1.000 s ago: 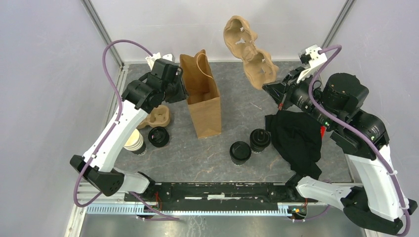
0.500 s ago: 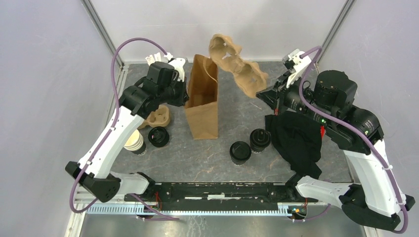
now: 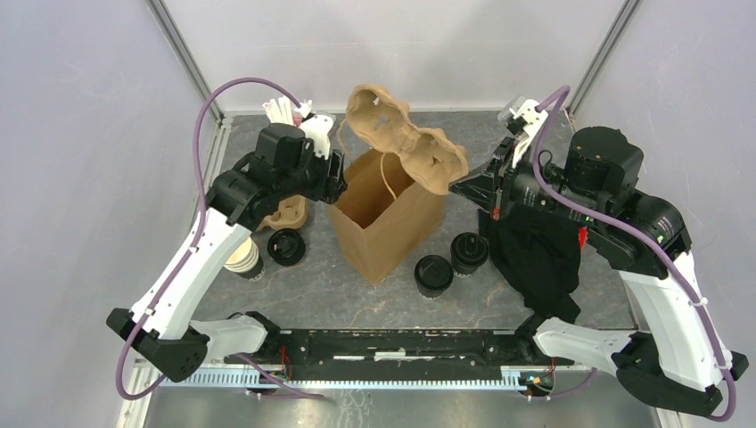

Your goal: Pack the takeout coffee

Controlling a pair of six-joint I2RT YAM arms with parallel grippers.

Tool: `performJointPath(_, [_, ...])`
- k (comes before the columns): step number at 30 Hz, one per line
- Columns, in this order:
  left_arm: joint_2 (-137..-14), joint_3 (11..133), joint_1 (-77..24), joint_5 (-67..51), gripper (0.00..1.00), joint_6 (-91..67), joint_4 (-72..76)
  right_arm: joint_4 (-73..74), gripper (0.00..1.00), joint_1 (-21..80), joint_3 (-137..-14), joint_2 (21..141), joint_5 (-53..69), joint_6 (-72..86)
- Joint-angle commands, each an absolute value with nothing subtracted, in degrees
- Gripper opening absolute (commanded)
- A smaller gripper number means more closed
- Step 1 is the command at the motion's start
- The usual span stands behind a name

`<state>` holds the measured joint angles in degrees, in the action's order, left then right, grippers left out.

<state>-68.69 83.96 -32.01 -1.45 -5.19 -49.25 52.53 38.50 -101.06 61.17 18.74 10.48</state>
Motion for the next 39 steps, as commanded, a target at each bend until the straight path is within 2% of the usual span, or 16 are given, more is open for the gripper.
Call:
performJointPath(1, [-69.4, 88.2, -32.2, 5.8, 0.70, -10.2, -51.5, 50.7, 0.00, 38.4, -101.8, 60.7, 21.3, 11.9])
performJointPath(5, [-68.4, 97.2, -32.2, 4.3, 0.86, -17.4, -57.8, 50.2, 0.00, 38.4, -101.2, 60.5, 21.2, 13.5])
performJointPath(9, [-63.8, 101.6, -32.2, 1.7, 0.93, -23.2, -58.9, 48.3, 0.00, 38.4, -100.2, 60.6, 22.8, 14.9])
performJointPath(13, [-59.2, 103.9, -32.2, -1.3, 0.88, -32.7, -58.5, 47.7, 0.00, 38.4, -99.6, 61.4, 25.6, 14.9])
performJointPath(16, [-56.4, 101.5, -32.2, -8.7, 0.84, -43.6, -52.5, 45.6, 0.00, 38.4, -96.4, 60.6, 30.5, 14.8])
performJointPath(19, [-52.7, 98.9, -32.2, -10.3, 0.82, -50.5, -47.0, 42.7, 0.00, 38.4, -92.5, 59.3, 36.1, 17.4])
performJointPath(23, [-49.2, 98.6, -32.2, -8.0, 0.82, -54.8, -45.6, 35.0, 0.00, 38.4, -86.5, 55.9, 42.6, 23.2])
performJointPath(26, [-48.8, 99.8, -32.2, -6.2, 0.77, -58.1, -49.2, 31.4, 0.00, 38.3, -84.1, 54.3, 46.1, 26.0])
performJointPath(32, [-48.7, 100.6, -32.2, -8.9, 0.74, -57.2, -50.2, 27.4, 0.00, 38.4, -81.0, 52.7, 52.2, 29.4])
performJointPath(39, [-50.3, 102.7, -32.2, -15.3, 0.52, -57.3, -46.3, 24.6, 0.00, 38.4, -79.2, 51.9, 54.6, 31.6])
